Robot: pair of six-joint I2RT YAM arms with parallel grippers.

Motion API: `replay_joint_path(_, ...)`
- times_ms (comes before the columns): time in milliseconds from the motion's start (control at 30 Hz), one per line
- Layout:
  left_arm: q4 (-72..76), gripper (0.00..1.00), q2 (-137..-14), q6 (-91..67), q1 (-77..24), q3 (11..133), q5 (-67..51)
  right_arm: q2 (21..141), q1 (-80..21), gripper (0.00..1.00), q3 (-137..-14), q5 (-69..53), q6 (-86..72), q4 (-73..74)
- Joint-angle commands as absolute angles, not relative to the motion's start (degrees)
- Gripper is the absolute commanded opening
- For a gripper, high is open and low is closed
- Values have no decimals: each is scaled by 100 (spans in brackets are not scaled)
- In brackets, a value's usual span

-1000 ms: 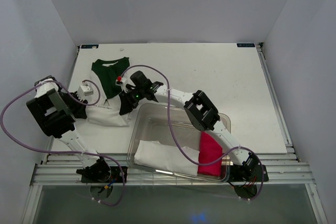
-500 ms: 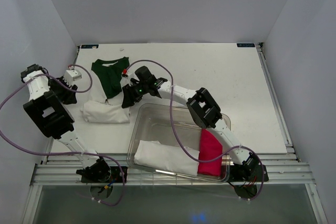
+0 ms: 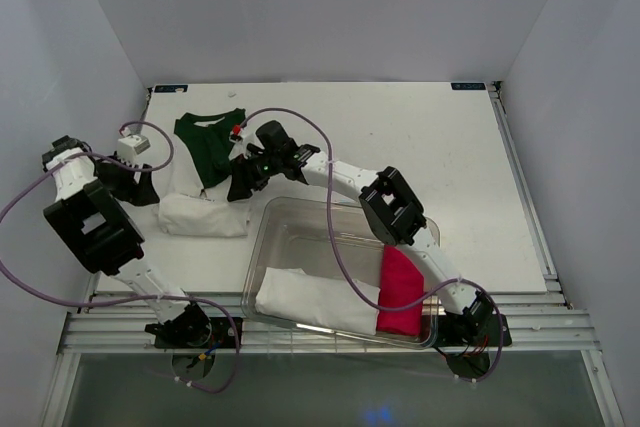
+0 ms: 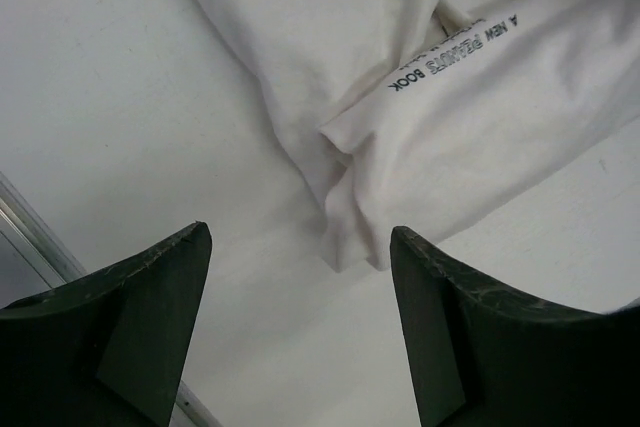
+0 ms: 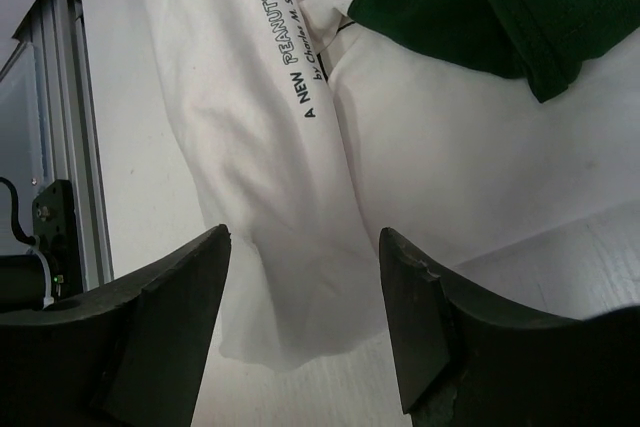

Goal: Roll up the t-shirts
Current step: Roll the T-shirt to the center of the board.

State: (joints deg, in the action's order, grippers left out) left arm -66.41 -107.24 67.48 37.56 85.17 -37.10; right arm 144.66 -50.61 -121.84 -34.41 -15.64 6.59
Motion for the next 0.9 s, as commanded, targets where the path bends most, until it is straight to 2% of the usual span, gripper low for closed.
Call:
replay_joint_path(0,-6005,83,-9731,5784,3850,8158,-4481,13852,-5054,67,-12287,-3270,-1442,799)
replay_joint_path(100,-5443,84,-9238,5486,3762,7437,-4501,13712,-5106,64,-12173,-2963,-1284,1089)
replay_joint_path(233,-4791,79,-9105,5011,3744,6707,-3957,13641,-5194,64,-11971,-2874,-1168,1362)
replay_joint_path(333,-4632,78,-9149,4826,3718,6557,-3981,13623,-5203,66,-11769,-2778,-1405,1503)
replay_joint_path(400,-4222,78,-9097,4659,3665,6329,-3833,13597,-5212,71,-11629,-2716,-1415,1529)
replay_joint_path(500,-3982,76,-9140,4351,3665,6231,-3683,13632,-5221,72,-11645,-2698,-1336,1573)
replay_joint_path(567,-3973,70,-9193,4228,3665,6214,-3718,13667,-5229,72,-11681,-2707,-1301,1582)
replay_joint_path(600,-3973,61,-9193,4210,3665,6188,-3761,13702,-5229,72,-11689,-2716,-1309,1573)
replay_joint_path(733,-4139,35,-9202,4157,3665,6205,-3779,13825,-5229,71,-11742,-2812,-1362,1582)
replay_joint_path(867,-4420,29,-9246,4131,3665,6249,-3858,13904,-5238,70,-11716,-2935,-1415,1617)
